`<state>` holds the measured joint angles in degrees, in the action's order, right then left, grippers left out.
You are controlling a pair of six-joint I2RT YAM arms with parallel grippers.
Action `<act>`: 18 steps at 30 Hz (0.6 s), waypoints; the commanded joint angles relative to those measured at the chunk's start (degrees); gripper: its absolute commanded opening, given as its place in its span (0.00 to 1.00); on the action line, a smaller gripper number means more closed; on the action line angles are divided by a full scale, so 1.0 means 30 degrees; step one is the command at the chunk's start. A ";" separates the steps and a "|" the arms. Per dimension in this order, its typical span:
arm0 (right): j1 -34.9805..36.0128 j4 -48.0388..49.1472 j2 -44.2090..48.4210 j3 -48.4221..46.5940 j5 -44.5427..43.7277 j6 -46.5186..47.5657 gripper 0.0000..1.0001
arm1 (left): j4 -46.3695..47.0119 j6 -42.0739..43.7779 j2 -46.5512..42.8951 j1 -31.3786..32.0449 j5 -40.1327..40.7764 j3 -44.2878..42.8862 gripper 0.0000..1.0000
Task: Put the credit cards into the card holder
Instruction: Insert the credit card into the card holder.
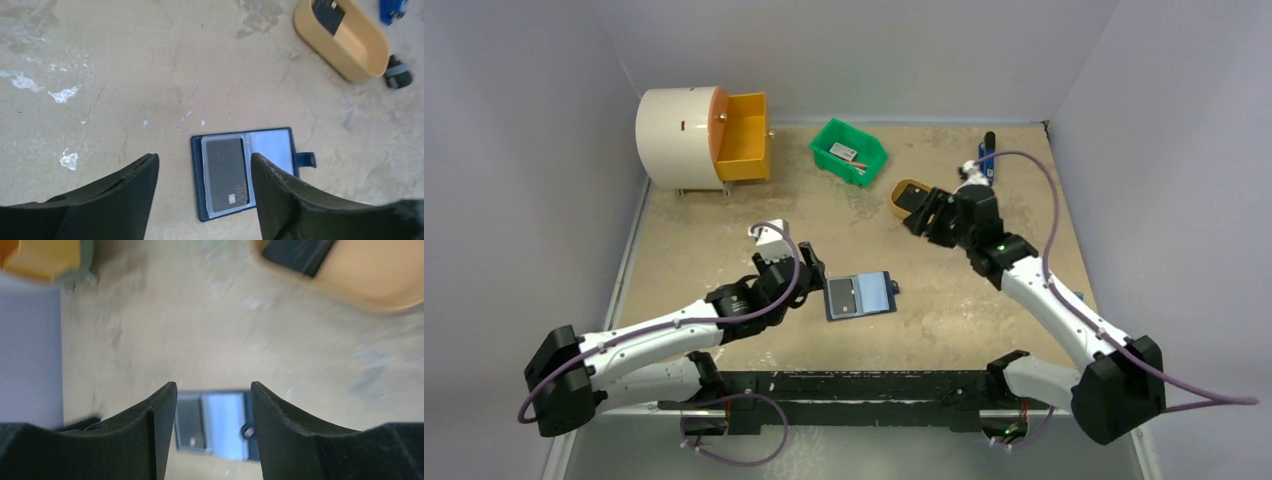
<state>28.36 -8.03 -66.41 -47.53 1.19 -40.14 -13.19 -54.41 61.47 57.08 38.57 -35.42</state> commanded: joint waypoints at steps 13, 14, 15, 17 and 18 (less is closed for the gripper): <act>-0.5822 0.5506 -0.8821 -0.3730 -0.0301 -0.2324 0.71 | -0.0554 0.0094 -0.1927 0.0042 0.1303 -0.0142 0.71; -0.5820 0.5719 -0.9323 -0.3907 -0.0268 -0.2495 0.71 | -0.0532 0.0044 -0.1984 0.0038 0.1347 -0.0044 0.71; -0.5820 0.5552 -0.9854 -0.4343 -0.0253 -0.2572 0.70 | -0.0511 -0.0007 -0.2035 0.0019 0.1393 0.0031 0.70; -0.5820 0.4770 -1.0990 -0.5297 -0.0215 -0.2783 0.69 | -0.0473 -0.0070 -0.2070 0.0044 0.1429 0.0150 0.70; -0.5820 0.4580 -1.1425 -0.5627 -0.0221 -0.2838 0.69 | -0.0467 -0.0138 -0.2064 0.0031 0.1465 0.0191 0.70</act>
<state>10.92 3.86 -97.03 -58.50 2.04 -46.50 -15.59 -54.43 56.03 57.08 42.04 -35.33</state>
